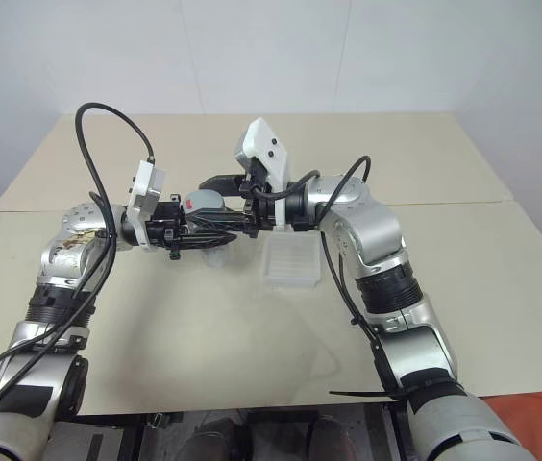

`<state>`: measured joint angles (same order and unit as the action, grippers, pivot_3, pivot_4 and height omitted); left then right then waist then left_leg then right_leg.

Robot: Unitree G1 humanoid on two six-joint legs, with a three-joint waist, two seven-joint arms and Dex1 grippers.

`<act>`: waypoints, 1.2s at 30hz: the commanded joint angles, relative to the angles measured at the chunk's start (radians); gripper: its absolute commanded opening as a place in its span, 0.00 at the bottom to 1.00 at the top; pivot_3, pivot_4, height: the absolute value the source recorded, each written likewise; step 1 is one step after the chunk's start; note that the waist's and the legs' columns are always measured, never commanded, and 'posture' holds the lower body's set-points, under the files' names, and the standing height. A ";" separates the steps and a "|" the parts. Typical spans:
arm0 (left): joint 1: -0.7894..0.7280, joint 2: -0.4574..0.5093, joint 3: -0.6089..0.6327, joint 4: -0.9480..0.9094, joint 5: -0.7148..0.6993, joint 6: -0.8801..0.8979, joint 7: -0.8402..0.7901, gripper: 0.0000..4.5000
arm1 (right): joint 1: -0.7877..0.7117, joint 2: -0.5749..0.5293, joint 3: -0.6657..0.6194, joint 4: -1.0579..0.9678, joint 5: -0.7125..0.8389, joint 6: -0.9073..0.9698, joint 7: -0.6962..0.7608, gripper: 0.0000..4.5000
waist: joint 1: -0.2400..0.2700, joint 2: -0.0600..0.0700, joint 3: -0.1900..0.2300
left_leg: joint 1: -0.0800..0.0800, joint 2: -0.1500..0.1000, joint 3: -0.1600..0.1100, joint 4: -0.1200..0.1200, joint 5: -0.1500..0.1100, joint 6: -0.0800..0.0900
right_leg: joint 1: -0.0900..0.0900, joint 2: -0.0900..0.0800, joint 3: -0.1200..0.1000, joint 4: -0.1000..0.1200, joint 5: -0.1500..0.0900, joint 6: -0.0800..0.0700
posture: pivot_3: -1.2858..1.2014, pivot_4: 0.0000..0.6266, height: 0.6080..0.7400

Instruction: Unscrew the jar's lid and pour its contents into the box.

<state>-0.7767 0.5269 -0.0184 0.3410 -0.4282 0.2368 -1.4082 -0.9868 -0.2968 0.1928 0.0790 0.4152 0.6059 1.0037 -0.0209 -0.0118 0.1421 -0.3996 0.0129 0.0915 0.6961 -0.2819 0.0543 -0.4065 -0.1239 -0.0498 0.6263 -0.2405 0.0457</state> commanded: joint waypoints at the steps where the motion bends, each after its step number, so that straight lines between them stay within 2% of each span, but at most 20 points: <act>1: 0.029 0.029 -0.030 -0.026 0.038 -0.033 -0.025 0.45 | -0.068 -0.030 -0.051 0.000 0.013 0.000 0.005 0.61 | 0.000 0.000 0.000 | 0.000 0.000 0.000 0.000 0.000 0.000 | 0.000 0.000 0.000 0.000 0.000 0.000 | 0.52 0.24 1.00; 11: 0.063 0.026 -0.040 -0.037 0.038 -0.030 -0.030 0.45 | -0.109 -0.080 -0.118 0.013 0.045 0.021 0.014 0.61 | 0.004 0.000 0.000 | 0.000 0.001 -0.001 0.000 0.000 0.000 | 0.000 0.000 -0.001 0.000 0.000 0.000 | 0.52 0.24 1.00; 16: 0.027 0.011 -0.011 -0.009 0.020 -0.030 -0.010 0.45 | -0.049 -0.145 -0.165 0.001 0.030 0.011 -0.020 0.61 | 0.007 0.000 0.000 | 0.000 0.000 0.000 0.000 0.000 0.000 | 0.000 0.000 0.000 0.000 0.000 0.000 | 0.52 0.24 1.00; 24: 0.003 0.004 0.048 -0.008 0.002 -0.040 0.040 0.45 | 0.258 -0.319 -0.312 -0.110 0.017 -0.012 -0.104 0.61 | 0.013 0.000 0.000 | -0.002 0.001 -0.001 0.000 0.000 0.000 | 0.000 -0.001 -0.001 -0.002 0.000 0.000 | 0.52 0.24 1.00; 28: -0.005 -0.013 0.074 -0.008 -0.003 -0.041 0.076 0.45 | 0.458 -0.397 -0.365 -0.116 -0.053 -0.078 -0.154 0.61 | 0.009 0.000 0.000 | -0.001 0.001 0.000 -0.001 0.000 0.000 | 0.000 -0.001 -0.001 -0.002 0.000 0.000 | 0.52 0.24 1.00; 32: -0.007 -0.031 0.074 -0.009 -0.006 -0.044 0.094 0.45 | 0.565 -0.383 -0.340 -0.044 -0.131 -0.162 -0.225 0.61 | 0.005 0.000 0.000 | 0.001 0.001 0.001 0.000 0.000 0.000 | 0.002 -0.001 0.001 -0.002 0.000 0.000 | 0.52 0.24 1.00; 36: -0.003 -0.041 0.069 -0.008 -0.002 -0.050 0.099 0.45 | 0.581 -0.308 -0.315 0.021 -0.197 -0.219 -0.336 0.61 | 0.000 0.000 0.000 | 0.003 0.001 0.004 0.000 0.000 0.000 | 0.002 -0.001 0.004 -0.001 0.000 0.000 | 0.52 0.24 1.00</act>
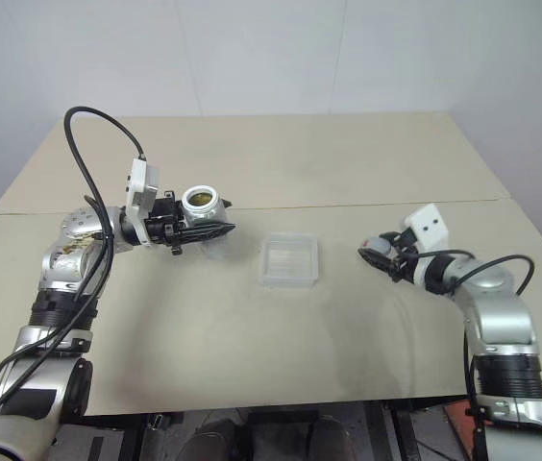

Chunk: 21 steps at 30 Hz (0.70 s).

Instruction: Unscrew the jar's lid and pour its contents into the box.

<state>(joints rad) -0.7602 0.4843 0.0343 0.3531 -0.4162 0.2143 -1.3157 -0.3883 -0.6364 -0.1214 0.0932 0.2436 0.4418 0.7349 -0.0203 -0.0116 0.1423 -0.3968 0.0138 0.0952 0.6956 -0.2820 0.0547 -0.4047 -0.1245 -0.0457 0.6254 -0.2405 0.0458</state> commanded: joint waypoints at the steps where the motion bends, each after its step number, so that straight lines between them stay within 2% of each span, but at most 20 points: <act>1: -0.017 0.000 0.016 -0.022 -0.014 -0.028 0.008 0.45 | -0.021 0.054 -0.001 0.015 -0.028 -0.049 -0.090 0.61 | -0.001 0.000 0.000 | 0.000 0.000 0.000 0.000 0.000 0.000 | 0.000 0.000 0.000 0.000 0.000 0.000 | 0.52 0.24 1.00; 3: -0.014 -0.003 0.015 -0.024 -0.010 -0.031 0.013 0.45 | -0.015 0.073 0.008 0.020 -0.038 -0.059 -0.100 0.61 | 0.003 0.000 0.000 | 0.000 0.000 0.000 0.000 0.000 0.000 | 0.000 0.000 0.000 0.000 0.000 0.000 | 0.52 0.24 1.00; 5: -0.007 -0.002 0.006 -0.029 0.006 -0.054 0.021 0.45 | -0.003 0.070 0.008 0.000 -0.012 -0.040 -0.064 0.77 | 0.006 0.000 0.000 | 0.000 0.000 0.000 0.000 0.000 0.000 | 0.000 0.000 0.000 0.000 0.000 0.000 | 0.52 0.24 1.00; 6: -0.005 -0.002 0.003 -0.032 0.015 -0.063 0.032 0.45 | 0.002 0.062 0.004 -0.015 0.004 -0.031 -0.044 0.80 | 0.009 0.000 0.000 | -0.001 0.000 0.000 0.000 0.000 0.000 | 0.000 0.000 0.000 -0.001 0.000 0.000 | 0.52 0.24 1.00; 8: -0.006 -0.002 -0.003 -0.032 0.030 -0.083 0.043 0.45 | 0.004 0.030 -0.013 -0.055 0.038 0.002 -0.002 0.96 | 0.015 0.000 0.000 | -0.001 0.000 -0.001 0.000 0.000 0.000 | 0.000 0.000 -0.001 -0.001 0.000 0.000 | 0.52 0.24 1.00; 9: -0.009 -0.001 -0.008 -0.028 0.045 -0.098 0.051 0.45 | 0.004 0.009 -0.023 -0.076 0.051 0.016 0.016 0.99 | 0.016 0.000 0.000 | -0.001 0.000 -0.001 0.000 0.000 0.000 | 0.000 0.000 -0.001 -0.001 0.000 0.000 | 0.52 0.24 1.00; 17: -0.059 -0.024 -0.039 0.018 0.108 -0.186 0.092 0.45 | 0.032 -0.167 -0.084 -0.227 0.213 0.143 0.206 0.99 | 0.022 0.000 0.000 | -0.001 0.000 -0.001 0.000 0.000 0.001 | 0.000 0.000 -0.001 -0.002 0.000 0.000 | 0.52 0.24 1.00; 21: -0.098 -0.045 -0.085 0.104 0.218 -0.306 0.169 0.45 | 0.068 -0.245 -0.108 -0.295 0.311 0.201 0.314 0.99 | 0.032 0.000 0.000 | -0.001 -0.001 -0.001 0.001 -0.001 0.001 | 0.001 0.000 -0.001 -0.002 0.000 0.000 | 0.52 0.24 1.00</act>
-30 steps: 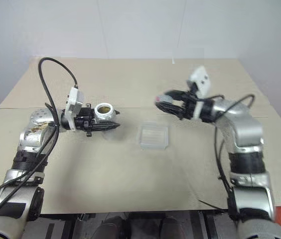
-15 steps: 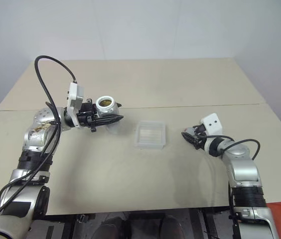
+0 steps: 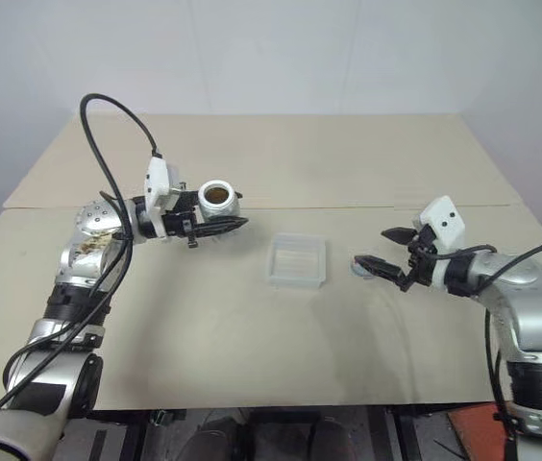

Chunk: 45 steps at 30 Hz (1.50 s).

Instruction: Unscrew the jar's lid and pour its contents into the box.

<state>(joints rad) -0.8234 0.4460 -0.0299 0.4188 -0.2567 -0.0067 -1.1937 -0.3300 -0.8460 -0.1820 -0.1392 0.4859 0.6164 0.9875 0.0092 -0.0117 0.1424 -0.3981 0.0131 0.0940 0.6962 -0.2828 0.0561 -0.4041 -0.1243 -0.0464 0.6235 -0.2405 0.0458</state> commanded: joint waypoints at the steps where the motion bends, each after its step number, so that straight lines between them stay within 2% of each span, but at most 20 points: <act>1: -0.038 -0.020 -0.024 0.052 0.067 -0.103 0.063 0.45 | 0.018 -0.040 -0.042 -0.070 0.072 0.025 0.065 0.99 | 0.002 0.000 0.000 | 0.000 0.000 0.000 0.000 0.000 0.000 | 0.000 0.000 0.000 0.000 0.000 0.000 | 0.52 0.24 1.00; 3: -0.048 -0.046 -0.026 0.078 0.091 -0.136 0.113 0.45 | 0.022 -0.046 -0.031 -0.076 0.072 0.027 0.062 0.99 | 0.003 0.000 0.000 | 0.000 0.000 0.000 0.000 0.000 0.000 | 0.000 0.000 0.000 0.000 0.000 0.000 | 0.52 0.24 1.00; 5: -0.087 -0.090 -0.022 0.106 0.132 -0.131 0.236 0.45 | 0.017 -0.050 -0.027 -0.082 0.072 0.034 0.058 0.99 | 0.003 0.000 0.000 | 0.000 0.000 0.000 0.001 0.000 0.001 | 0.000 0.000 0.000 0.000 0.000 0.000 | 0.52 0.24 1.00; 6: -0.109 -0.111 -0.026 0.135 0.179 -0.188 0.319 0.45 | 0.010 -0.058 -0.023 -0.087 0.076 0.050 0.060 0.99 | 0.005 -0.001 0.000 | 0.000 0.000 0.000 0.001 0.000 0.001 | 0.000 0.000 0.000 0.000 0.000 0.000 | 0.52 0.24 1.00; 9: -0.202 -0.083 -0.180 0.262 0.537 -0.522 0.637 0.45 | -0.029 -0.088 -0.025 -0.105 0.107 0.102 0.079 0.99 | 0.008 -0.001 0.001 | -0.001 -0.001 -0.001 0.001 0.000 0.001 | 0.000 0.000 0.000 0.000 0.000 0.000 | 0.52 0.24 1.00; 13: -0.321 -0.061 -0.364 0.379 0.899 -0.708 1.053 0.45 | -0.076 -0.116 -0.020 -0.103 0.144 0.148 0.097 0.99 | 0.012 -0.001 0.001 | -0.001 -0.002 0.000 0.000 0.000 0.001 | 0.000 -0.001 0.000 -0.002 0.000 0.000 | 0.52 0.24 1.00; 16: -0.426 -0.055 -0.577 0.437 1.227 -0.706 1.406 0.45 | -0.095 -0.135 -0.014 -0.096 0.150 0.151 0.113 0.99 | 0.020 -0.001 0.001 | -0.002 -0.002 -0.001 0.000 -0.001 0.001 | 0.000 -0.001 -0.001 -0.002 0.000 0.000 | 0.52 0.24 1.00; 18: -0.459 -0.060 -0.691 0.454 1.365 -0.702 1.557 0.45 | -0.101 -0.142 -0.007 -0.096 0.140 0.149 0.115 0.99 | 0.027 -0.001 0.001 | -0.002 -0.003 -0.001 -0.001 -0.001 0.001 | 0.000 -0.001 -0.001 -0.003 0.000 0.000 | 0.52 0.24 1.00; 21: -0.483 -0.066 -0.844 0.458 1.547 -0.637 1.708 0.45 | -0.103 -0.136 -0.006 -0.099 0.134 0.151 0.101 0.99 | 0.029 -0.001 0.001 | -0.003 -0.002 -0.001 -0.001 -0.001 0.001 | -0.001 -0.001 -0.002 -0.003 0.000 0.000 | 0.52 0.24 1.00; 24: -0.475 -0.080 -0.923 0.476 1.638 -0.547 1.766 0.45 | -0.096 -0.119 -0.034 -0.117 0.152 0.164 0.064 0.99 | 0.028 -0.001 0.001 | -0.004 -0.002 -0.001 0.000 -0.001 0.001 | -0.003 -0.001 -0.002 -0.002 0.000 0.000 | 0.52 0.24 1.00; 29: -0.502 -0.117 -0.957 0.539 1.672 -0.448 1.791 0.45 | -0.089 -0.104 -0.088 -0.151 0.209 0.198 0.023 0.99 | 0.029 -0.001 0.001 | -0.005 -0.002 -0.001 0.000 0.000 0.001 | -0.003 -0.001 -0.003 -0.002 0.000 0.000 | 0.52 0.24 1.00; 37: -0.514 -0.125 -0.950 0.559 1.629 -0.471 1.801 0.45 | -0.067 -0.101 -0.096 -0.170 0.225 0.192 -0.010 0.99 | 0.030 -0.001 0.001 | -0.006 -0.002 -0.002 0.001 0.000 0.001 | -0.003 -0.001 -0.004 -0.002 0.000 0.001 | 0.52 0.24 1.00; 40: -0.492 -0.114 -0.897 0.560 1.543 -0.521 1.769 0.45 | -0.067 -0.095 -0.089 -0.172 0.227 0.184 -0.013 0.99 | 0.029 -0.001 0.001 | -0.006 -0.001 -0.002 0.001 0.000 0.001 | -0.003 -0.001 -0.004 -0.001 0.000 0.001 | 0.52 0.24 1.00; 44: -0.434 -0.099 -0.720 0.601 1.275 -0.629 1.600 0.45 | -0.071 -0.089 -0.078 -0.165 0.217 0.173 -0.007 0.99 | 0.027 -0.001 0.001 | -0.005 0.000 -0.002 0.002 0.000 0.001 | -0.003 -0.002 -0.004 0.000 0.000 0.000 | 0.52 0.24 1.00; 45: -0.407 -0.102 -0.650 0.604 1.172 -0.636 1.523 0.45 | -0.072 -0.089 -0.077 -0.163 0.216 0.167 -0.002 0.99 | 0.026 -0.001 0.001 | -0.005 0.000 -0.002 0.002 0.000 0.001 | -0.003 -0.002 -0.004 0.000 0.000 0.000 | 0.52 0.24 1.00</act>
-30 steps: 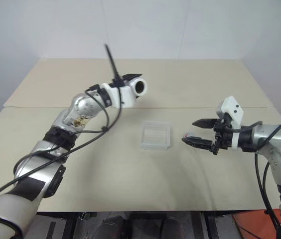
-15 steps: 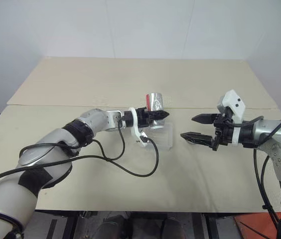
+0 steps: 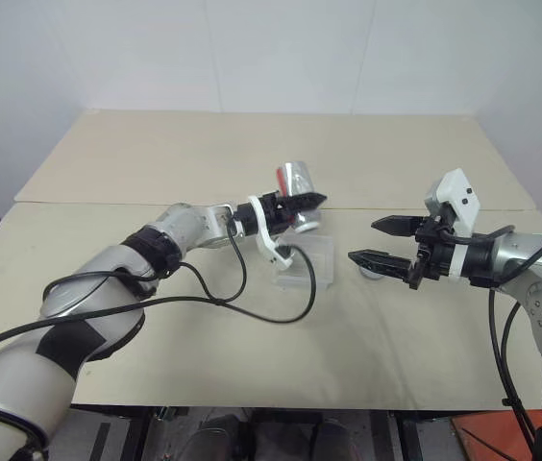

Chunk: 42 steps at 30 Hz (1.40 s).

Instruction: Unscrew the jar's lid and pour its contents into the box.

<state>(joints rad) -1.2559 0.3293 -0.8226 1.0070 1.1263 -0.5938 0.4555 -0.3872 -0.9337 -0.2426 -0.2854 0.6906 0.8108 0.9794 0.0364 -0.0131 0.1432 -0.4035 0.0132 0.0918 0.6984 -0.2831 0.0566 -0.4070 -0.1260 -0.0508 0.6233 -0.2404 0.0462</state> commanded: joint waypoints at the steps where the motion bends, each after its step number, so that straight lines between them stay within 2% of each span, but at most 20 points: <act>1: 0.047 0.016 0.199 0.014 -0.293 -0.063 -0.177 0.45 | -0.016 0.000 -0.016 -0.016 0.011 -0.031 0.009 0.99 | -0.002 0.000 0.000 | 0.000 0.000 0.000 0.000 0.000 0.000 | 0.000 0.000 0.000 0.000 0.000 0.000 | 0.52 0.24 1.00; 2: 0.068 0.016 0.251 0.014 -0.373 -0.081 -0.240 0.45 | -0.018 0.001 -0.014 -0.014 0.010 -0.034 0.011 0.99 | -0.003 0.000 0.000 | 0.000 0.000 0.000 0.001 0.000 0.000 | 0.000 0.000 0.000 0.001 0.000 0.000 | 0.52 0.24 1.00; 4: 0.132 -0.021 0.400 -0.019 -0.606 -0.010 -0.431 0.45 | -0.024 0.003 -0.005 -0.009 0.004 -0.045 0.018 0.99 | -0.008 0.000 0.000 | 0.000 0.000 0.000 0.002 0.000 0.000 | 0.000 0.000 0.000 0.001 0.000 0.000 | 0.52 0.24 1.00; 5: 0.173 -0.046 0.485 -0.061 -0.748 0.055 -0.542 0.45 | -0.029 0.004 0.002 -0.004 0.000 -0.051 0.022 0.99 | -0.008 0.000 0.000 | 0.000 0.000 0.000 0.002 0.000 0.000 | 0.001 0.000 -0.001 0.002 0.000 0.000 | 0.52 0.24 1.00; 8: 0.256 -0.088 0.635 -0.200 -0.991 0.257 -0.747 0.45 | -0.040 0.006 0.010 0.006 -0.003 -0.056 0.028 0.99 | -0.014 0.001 0.000 | 0.000 0.001 -0.001 0.005 0.000 0.000 | 0.002 -0.001 -0.002 0.002 0.000 0.000 | 0.52 0.24 1.00; 11: 0.353 -0.102 0.729 -0.400 -1.147 0.520 -0.850 0.45 | -0.047 0.010 0.015 0.014 0.000 -0.061 0.034 0.99 | -0.023 0.001 0.000 | -0.001 0.001 -0.002 0.005 0.000 0.000 | 0.002 -0.001 -0.003 0.002 0.000 0.000 | 0.52 0.24 1.00; 14: 0.454 -0.100 0.780 -0.576 -1.240 0.686 -0.893 0.45 | -0.055 0.021 0.025 0.021 0.001 -0.064 0.030 0.99 | -0.027 0.001 0.000 | 0.000 0.001 -0.002 0.005 0.000 0.000 | 0.002 -0.001 -0.003 0.002 0.000 0.000 | 0.52 0.24 1.00; 19: 0.593 -0.120 0.819 -0.734 -1.300 0.804 -0.879 0.45 | -0.072 0.039 0.044 0.037 -0.009 -0.069 0.024 0.99 | -0.026 0.001 0.000 | 0.003 0.000 -0.002 0.005 0.000 0.000 | 0.005 -0.001 -0.002 0.002 0.000 0.000 | 0.52 0.24 1.00; 27: 0.729 -0.126 0.786 -0.795 -1.254 0.742 -0.876 0.45 | -0.094 0.044 0.062 0.057 -0.012 -0.077 0.040 0.99 | -0.022 0.001 -0.001 | 0.003 0.000 -0.002 0.005 0.000 0.000 | 0.005 -0.001 0.000 0.002 0.000 0.000 | 0.52 0.24 1.00; 34: 0.792 -0.116 0.772 -0.769 -1.224 0.646 -0.895 0.95 | -0.095 0.045 0.065 0.057 -0.010 -0.079 0.054 1.00 | -0.022 0.001 -0.001 | 0.004 0.000 -0.002 0.004 0.000 0.000 | 0.005 -0.001 0.000 0.002 0.000 0.000 | 0.52 0.24 1.00; 35: 0.795 -0.117 0.773 -0.771 -1.227 0.651 -0.896 0.99 | -0.096 0.045 0.065 0.057 -0.010 -0.079 0.054 1.00 | -0.021 0.001 -0.001 | 0.004 0.000 -0.002 0.004 0.000 0.000 | 0.005 -0.001 0.000 0.002 0.000 0.000 | 0.52 0.24 1.00; 42: 0.886 -0.043 0.781 -0.954 -1.263 0.719 -0.976 0.99 | -0.074 0.042 0.060 0.040 -0.011 -0.079 0.053 1.00 | -0.027 0.001 -0.001 | 0.004 0.001 -0.001 0.003 0.000 0.000 | 0.004 -0.001 0.001 0.002 0.000 0.000 | 0.52 0.24 1.00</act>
<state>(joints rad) -0.3787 0.2675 -0.0479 0.1355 -0.1169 0.1160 -0.4883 -0.4574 -0.8900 -0.1668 -0.2168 0.6777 0.7595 1.0289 0.0089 -0.0117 0.1424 -0.3992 0.0143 0.0908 0.7006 -0.2833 0.0568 -0.4029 -0.1267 -0.0490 0.6255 -0.2402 0.0458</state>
